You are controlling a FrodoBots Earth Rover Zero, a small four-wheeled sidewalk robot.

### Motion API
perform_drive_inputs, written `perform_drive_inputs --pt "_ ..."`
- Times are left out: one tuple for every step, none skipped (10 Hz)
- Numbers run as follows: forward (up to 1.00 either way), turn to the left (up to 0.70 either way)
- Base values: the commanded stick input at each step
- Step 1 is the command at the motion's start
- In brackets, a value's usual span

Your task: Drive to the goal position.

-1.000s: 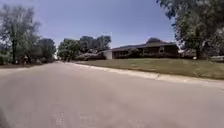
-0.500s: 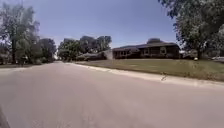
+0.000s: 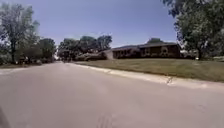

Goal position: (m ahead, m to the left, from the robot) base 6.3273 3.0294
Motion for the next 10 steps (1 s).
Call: perform_drive_inputs --pt "0.7 0.35" --pt "0.7 0.03" --pt "0.7 0.0" --pt "0.7 0.0" --pt "0.7 0.0" --pt "0.7 0.0" --pt "0.7 0.0" --pt "0.7 0.0" --pt "0.7 0.0" --pt "0.7 0.0"
